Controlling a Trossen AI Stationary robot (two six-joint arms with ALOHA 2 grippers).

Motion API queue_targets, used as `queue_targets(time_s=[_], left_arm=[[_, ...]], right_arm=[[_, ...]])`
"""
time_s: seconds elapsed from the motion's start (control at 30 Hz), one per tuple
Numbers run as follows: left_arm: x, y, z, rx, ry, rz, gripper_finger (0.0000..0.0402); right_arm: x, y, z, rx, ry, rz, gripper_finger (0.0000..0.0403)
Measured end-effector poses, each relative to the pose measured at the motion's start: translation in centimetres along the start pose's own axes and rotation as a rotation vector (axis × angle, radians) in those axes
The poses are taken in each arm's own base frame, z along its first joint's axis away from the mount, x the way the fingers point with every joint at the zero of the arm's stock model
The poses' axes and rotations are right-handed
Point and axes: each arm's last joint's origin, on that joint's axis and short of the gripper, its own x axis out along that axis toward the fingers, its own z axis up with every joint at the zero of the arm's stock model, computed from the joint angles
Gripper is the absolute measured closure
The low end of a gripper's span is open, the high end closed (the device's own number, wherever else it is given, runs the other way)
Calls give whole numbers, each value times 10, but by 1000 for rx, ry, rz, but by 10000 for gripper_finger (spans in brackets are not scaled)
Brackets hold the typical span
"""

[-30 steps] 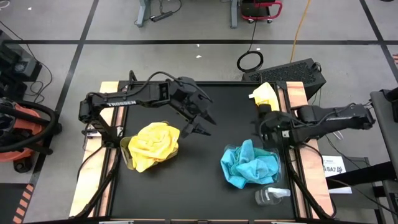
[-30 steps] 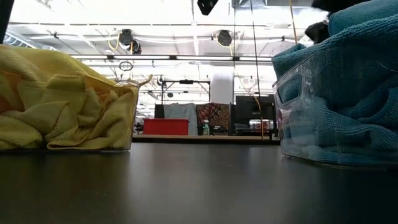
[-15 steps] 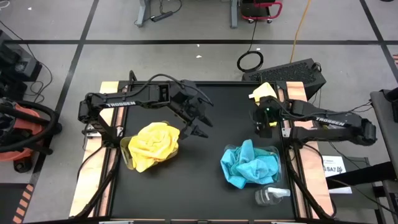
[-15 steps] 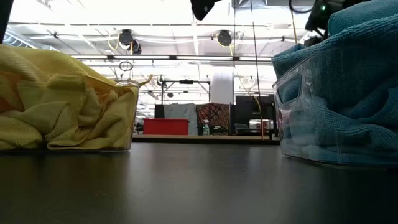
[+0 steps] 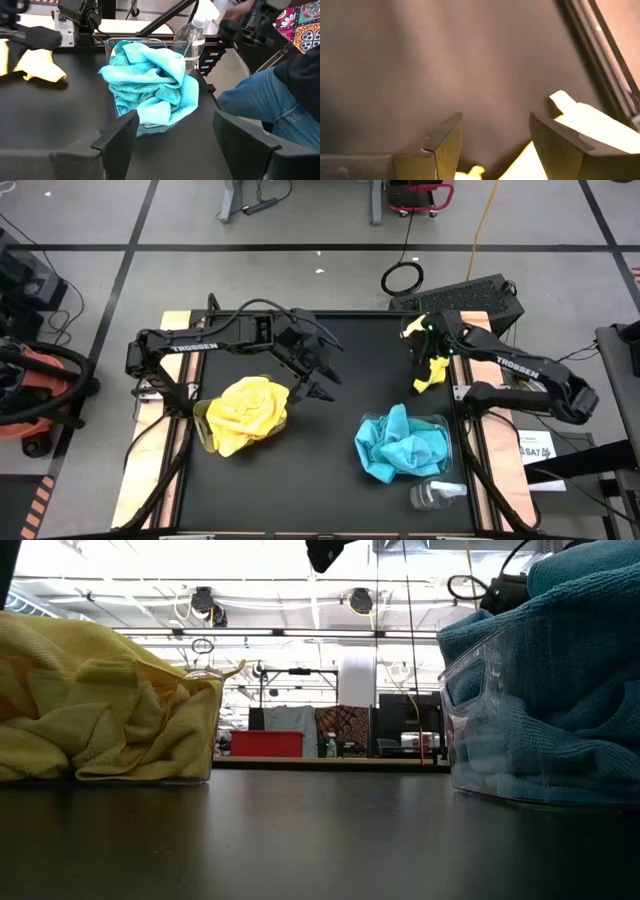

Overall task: Sort microfiber towel by color & place in baskets
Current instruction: Put the yellow microfiber towel into the left transparent bin

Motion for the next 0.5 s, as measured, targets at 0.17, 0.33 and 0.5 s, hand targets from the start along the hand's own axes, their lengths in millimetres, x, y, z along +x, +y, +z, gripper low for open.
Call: queue_targets(time_s=[0.17, 0.33, 0.5], left_arm=[[0, 0, 0, -2, 2, 0, 134], [0, 0, -1, -9, 13, -1, 134], [0, 0, -3, -21, 31, -1, 134]], right_arm=[[19, -18, -6, 104, 90, -13, 181], [43, -32, -17, 236, 220, 4, 181], [55, -44, -21, 364, 254, -69, 181]])
